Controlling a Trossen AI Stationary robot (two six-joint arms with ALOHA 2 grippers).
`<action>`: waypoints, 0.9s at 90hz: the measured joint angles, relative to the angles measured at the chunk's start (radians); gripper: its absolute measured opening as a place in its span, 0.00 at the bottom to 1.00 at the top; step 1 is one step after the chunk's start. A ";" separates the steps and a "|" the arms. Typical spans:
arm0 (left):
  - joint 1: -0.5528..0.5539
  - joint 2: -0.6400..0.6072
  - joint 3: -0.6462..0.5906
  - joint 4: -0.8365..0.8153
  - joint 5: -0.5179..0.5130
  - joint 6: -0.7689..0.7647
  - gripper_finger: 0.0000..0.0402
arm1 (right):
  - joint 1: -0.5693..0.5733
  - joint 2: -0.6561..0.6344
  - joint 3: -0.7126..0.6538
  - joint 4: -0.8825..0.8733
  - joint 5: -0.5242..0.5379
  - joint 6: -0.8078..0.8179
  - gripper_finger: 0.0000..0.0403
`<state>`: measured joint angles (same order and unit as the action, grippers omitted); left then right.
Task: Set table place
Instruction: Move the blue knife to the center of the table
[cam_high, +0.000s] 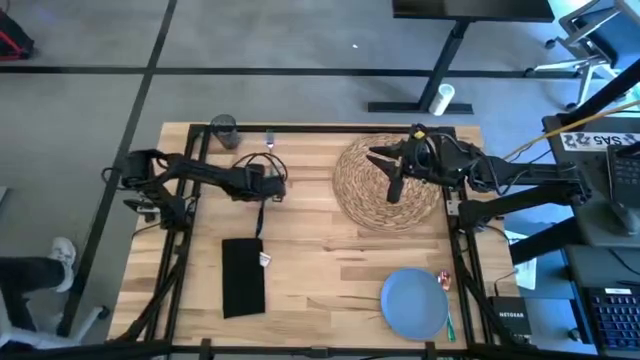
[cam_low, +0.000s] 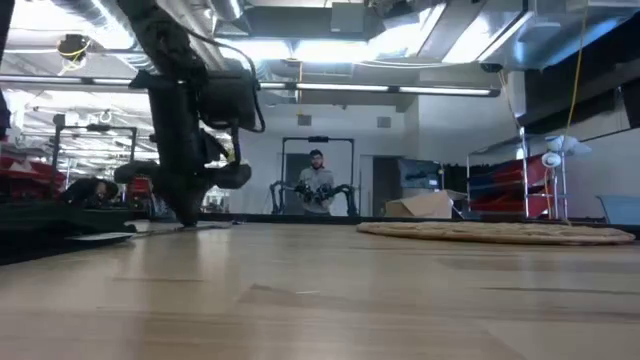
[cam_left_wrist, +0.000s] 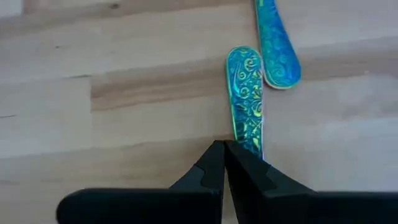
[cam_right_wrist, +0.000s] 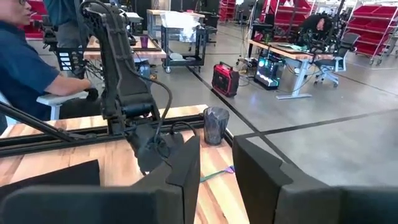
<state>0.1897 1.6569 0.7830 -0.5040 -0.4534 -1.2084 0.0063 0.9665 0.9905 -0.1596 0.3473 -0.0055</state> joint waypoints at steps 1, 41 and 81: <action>-0.003 0.000 0.000 0.004 -0.001 -0.002 0.00 | 0.000 0.000 0.000 0.000 0.000 0.000 0.21; -0.094 0.005 0.002 0.260 0.055 -0.001 0.00 | 0.000 0.000 0.000 0.000 0.000 -0.001 0.21; -0.102 0.005 0.002 0.190 0.025 -0.007 0.00 | 0.000 0.000 0.000 0.000 -0.001 0.000 0.21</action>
<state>0.0874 1.6615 0.7853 -0.3144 -0.4284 -1.2158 0.0063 0.9665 0.9905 -0.1596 0.3466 -0.0059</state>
